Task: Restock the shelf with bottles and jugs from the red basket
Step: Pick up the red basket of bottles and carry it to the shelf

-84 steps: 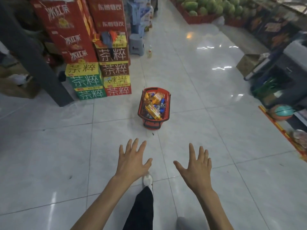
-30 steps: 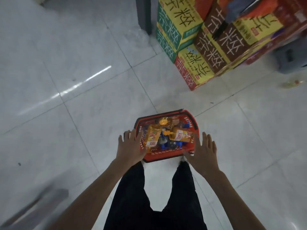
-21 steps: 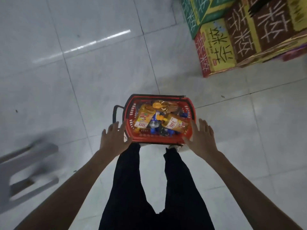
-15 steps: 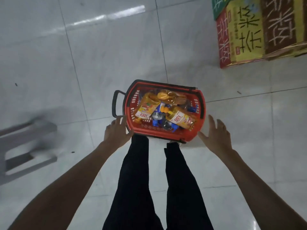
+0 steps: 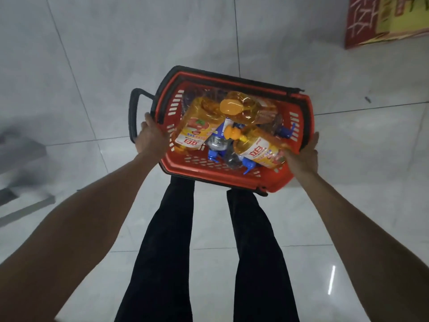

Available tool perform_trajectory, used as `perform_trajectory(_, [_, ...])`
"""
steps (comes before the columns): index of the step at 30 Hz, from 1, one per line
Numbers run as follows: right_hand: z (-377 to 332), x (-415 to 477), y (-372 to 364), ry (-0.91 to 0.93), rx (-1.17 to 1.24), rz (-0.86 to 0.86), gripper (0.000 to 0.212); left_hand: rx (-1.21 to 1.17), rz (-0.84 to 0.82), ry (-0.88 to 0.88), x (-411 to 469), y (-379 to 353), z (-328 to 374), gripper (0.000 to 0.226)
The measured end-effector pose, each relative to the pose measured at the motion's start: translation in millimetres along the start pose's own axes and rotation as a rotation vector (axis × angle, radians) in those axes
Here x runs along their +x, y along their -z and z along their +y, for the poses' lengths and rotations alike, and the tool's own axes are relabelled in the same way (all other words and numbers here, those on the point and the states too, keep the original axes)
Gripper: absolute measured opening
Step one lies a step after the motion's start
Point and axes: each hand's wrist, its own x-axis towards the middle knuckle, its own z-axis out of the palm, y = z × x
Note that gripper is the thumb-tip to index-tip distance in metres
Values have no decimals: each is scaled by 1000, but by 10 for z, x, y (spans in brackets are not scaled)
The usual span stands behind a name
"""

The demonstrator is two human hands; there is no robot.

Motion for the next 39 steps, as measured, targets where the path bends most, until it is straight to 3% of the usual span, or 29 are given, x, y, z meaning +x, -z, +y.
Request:
perform_trajectory(5, [-32, 299, -31, 13, -2, 173, 62, -166, 2, 96, 334, -193, -13, 41])
perform_trajectory(7, [-36, 445, 22, -14, -49, 137, 56, -288, -48, 123, 453, -199, -31, 36])
perform_trajectory(14, [-123, 712, 180, -127, -271, -5, 35, -306, -192, 169, 723, -99, -38, 26])
perform_trajectory(19, [-161, 653, 171, -129, -270, -11, 38, -318, -320, 231, 896, -11, -40, 32])
perform_trajectory(27, [-504, 297, 238, -123, -288, -55, 32, -334, -344, 256, 909, 393, -278, 34])
perform_trajectory(32, [-1001, -539, 500, -53, -314, -96, 30, -360, -309, 256, 324, 1140, -673, 29])
perform_trajectory(39, [-1980, -2356, 1207, 144, -391, -86, 24, -476, -160, 268, -1116, 2762, -1434, 33])
